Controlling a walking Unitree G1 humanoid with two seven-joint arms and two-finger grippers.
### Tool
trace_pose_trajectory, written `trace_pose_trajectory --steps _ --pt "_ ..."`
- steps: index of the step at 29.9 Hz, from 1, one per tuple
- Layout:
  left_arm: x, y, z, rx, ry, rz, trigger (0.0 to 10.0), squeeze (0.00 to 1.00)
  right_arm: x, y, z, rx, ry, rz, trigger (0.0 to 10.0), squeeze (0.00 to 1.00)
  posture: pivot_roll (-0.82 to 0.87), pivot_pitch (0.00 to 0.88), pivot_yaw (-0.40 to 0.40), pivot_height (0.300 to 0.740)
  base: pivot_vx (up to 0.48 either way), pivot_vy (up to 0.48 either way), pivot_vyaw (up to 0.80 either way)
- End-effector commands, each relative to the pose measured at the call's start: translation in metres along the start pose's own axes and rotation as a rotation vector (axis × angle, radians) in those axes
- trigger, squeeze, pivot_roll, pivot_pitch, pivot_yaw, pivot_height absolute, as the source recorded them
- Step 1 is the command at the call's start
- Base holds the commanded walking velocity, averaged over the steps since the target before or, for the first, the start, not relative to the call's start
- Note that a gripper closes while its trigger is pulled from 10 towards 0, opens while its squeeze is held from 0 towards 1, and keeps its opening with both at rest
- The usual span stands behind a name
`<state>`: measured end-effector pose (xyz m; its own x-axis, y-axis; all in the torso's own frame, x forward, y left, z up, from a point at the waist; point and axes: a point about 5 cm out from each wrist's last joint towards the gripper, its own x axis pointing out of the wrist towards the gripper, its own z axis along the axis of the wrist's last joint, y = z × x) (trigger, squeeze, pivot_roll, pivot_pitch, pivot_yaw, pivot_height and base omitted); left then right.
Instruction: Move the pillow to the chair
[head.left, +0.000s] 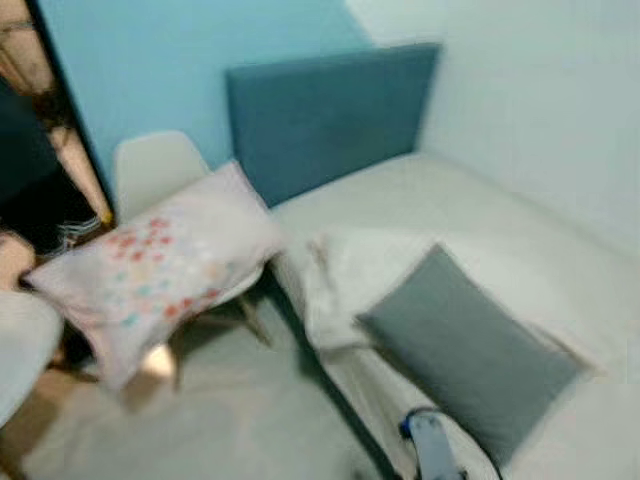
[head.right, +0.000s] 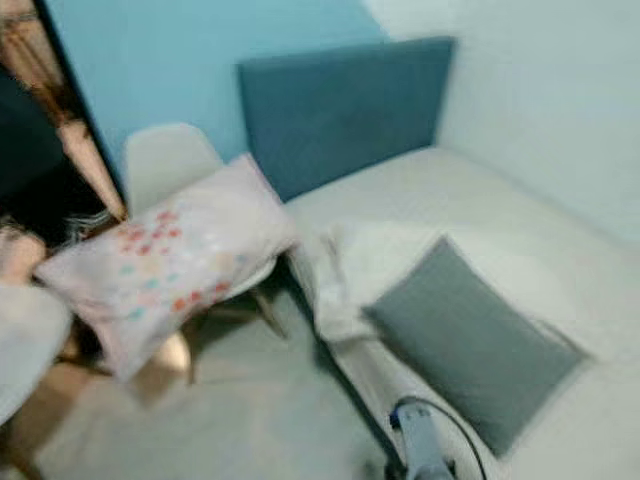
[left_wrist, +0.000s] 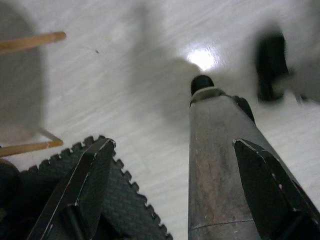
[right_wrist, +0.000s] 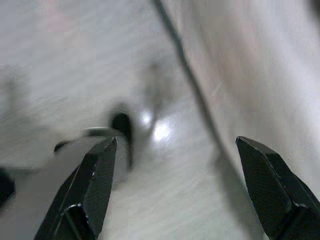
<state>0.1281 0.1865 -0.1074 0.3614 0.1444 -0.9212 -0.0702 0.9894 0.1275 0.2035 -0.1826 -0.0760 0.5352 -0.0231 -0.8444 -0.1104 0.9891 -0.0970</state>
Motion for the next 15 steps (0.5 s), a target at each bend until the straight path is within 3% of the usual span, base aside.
trace_pose_trajectory --steps 1,11,15 --pt "0.0 0.004 -0.002 -0.01 0.0 0.008 10.0 0.0 0.001 -0.001 0.013 0.004 -0.034 -0.004 10.0 0.0 -0.13 0.0 0.041 0.74 0.0 0.0 -0.77" --pt "0.0 0.003 0.007 -0.021 -0.056 -0.004 10.0 0.0 0.001 -0.003 0.022 0.039 -0.063 -0.01 10.0 0.0 -0.13 0.0 0.036 0.74 0.0 0.0 -0.77" --pt "0.001 0.016 0.012 -0.019 -0.06 0.011 10.0 0.0 0.001 -0.002 0.028 0.044 -0.076 -0.001 10.0 0.0 -0.13 0.0 0.036 0.74 0.0 0.0 -0.77"
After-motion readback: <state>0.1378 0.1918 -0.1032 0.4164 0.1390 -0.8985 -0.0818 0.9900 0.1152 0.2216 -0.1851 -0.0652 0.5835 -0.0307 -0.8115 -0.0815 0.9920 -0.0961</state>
